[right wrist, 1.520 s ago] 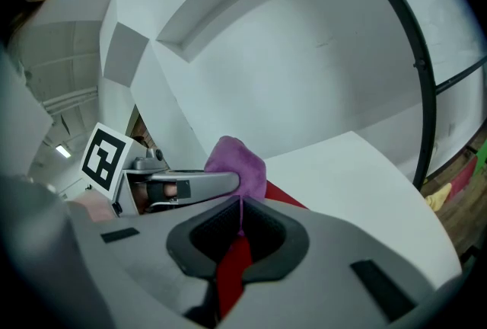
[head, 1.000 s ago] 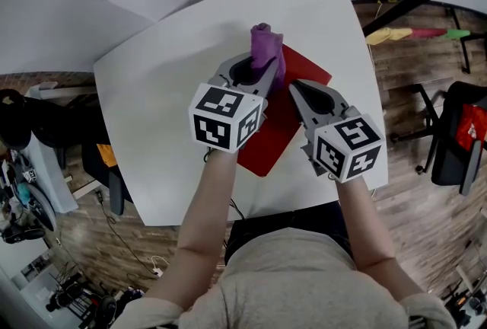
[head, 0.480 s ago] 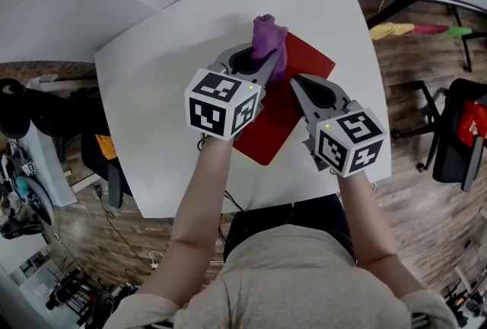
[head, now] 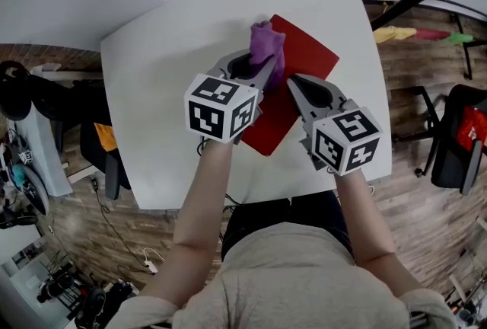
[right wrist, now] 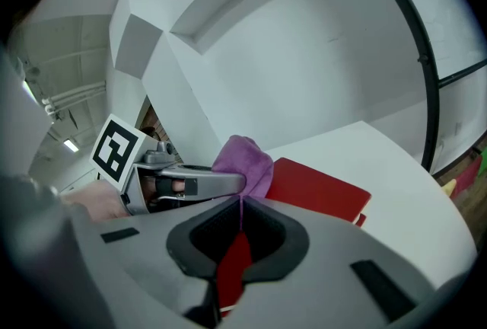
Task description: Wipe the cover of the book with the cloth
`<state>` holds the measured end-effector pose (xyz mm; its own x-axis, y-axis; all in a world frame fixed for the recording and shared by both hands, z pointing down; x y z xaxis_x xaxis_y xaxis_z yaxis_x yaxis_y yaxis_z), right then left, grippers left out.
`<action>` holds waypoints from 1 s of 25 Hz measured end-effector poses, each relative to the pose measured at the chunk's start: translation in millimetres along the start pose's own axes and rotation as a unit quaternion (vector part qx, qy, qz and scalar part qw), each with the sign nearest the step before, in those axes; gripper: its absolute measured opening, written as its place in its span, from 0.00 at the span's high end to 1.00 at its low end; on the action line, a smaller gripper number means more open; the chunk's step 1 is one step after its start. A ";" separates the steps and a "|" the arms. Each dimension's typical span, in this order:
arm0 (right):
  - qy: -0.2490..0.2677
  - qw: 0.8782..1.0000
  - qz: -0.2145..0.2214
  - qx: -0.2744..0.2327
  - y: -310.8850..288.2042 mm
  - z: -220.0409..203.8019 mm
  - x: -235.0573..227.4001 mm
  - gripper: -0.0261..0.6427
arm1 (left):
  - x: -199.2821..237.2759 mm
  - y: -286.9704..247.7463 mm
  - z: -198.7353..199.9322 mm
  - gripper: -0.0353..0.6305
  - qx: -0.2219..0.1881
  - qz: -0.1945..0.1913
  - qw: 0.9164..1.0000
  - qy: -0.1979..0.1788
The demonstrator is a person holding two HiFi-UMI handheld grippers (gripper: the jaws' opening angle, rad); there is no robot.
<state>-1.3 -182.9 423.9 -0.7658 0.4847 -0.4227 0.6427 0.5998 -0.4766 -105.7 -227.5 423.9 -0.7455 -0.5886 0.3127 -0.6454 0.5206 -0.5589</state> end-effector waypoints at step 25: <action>0.043 0.998 0.045 0.014 18.6 -26.6 48.3 0.92 | -12.7 66.0 -56.7 0.79 -0.029 0.061 0.997 0.045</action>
<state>-26.9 -131.5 415.2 -0.7027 0.5898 -0.3979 0.7090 0.5334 -0.4613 -148.2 -150.6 426.6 -0.8291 -0.4624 0.3142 -0.5558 0.6210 -0.5527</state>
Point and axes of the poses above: the fingertips, and each gripper's own axes: y backward along the fingers, x to its left, z out of its top, the point moved 5 cm from there along y, backward along the fingers, and after that the axes turned 4 degrees about -z, right-handed, at the moved point
